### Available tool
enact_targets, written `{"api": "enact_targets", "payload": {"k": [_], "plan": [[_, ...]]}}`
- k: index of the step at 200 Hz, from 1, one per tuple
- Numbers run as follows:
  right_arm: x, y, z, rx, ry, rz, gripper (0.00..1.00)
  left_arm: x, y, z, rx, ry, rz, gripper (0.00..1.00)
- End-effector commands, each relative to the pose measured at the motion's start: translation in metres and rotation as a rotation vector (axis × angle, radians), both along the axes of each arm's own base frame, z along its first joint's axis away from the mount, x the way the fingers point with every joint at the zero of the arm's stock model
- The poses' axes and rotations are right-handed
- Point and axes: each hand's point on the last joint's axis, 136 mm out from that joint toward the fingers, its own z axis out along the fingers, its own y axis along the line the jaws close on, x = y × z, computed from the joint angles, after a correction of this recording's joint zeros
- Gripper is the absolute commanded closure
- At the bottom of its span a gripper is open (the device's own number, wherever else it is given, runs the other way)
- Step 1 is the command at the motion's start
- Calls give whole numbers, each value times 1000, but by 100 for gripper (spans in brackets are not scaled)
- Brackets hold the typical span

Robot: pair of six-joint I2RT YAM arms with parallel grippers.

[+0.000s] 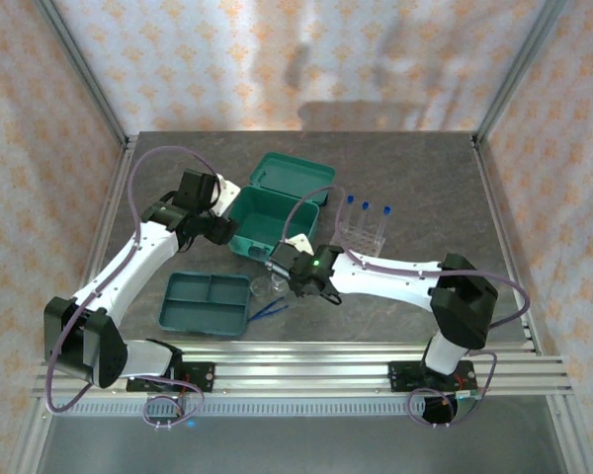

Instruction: Organize the chemistry lab equipment

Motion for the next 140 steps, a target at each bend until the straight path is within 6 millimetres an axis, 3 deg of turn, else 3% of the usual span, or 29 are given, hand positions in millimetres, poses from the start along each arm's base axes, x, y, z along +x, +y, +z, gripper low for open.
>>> {"api": "enact_targets", "payload": {"k": [1, 72, 140], "plan": [[5, -4, -2, 8, -4, -33, 66, 9, 8, 14, -3, -46, 40, 26], [12, 1, -6, 28, 11, -37, 66, 9, 9, 14, -5, -46, 44, 26], [8, -7, -6, 38, 22, -62, 75, 12, 8, 14, -19, -48, 43, 26]]}}
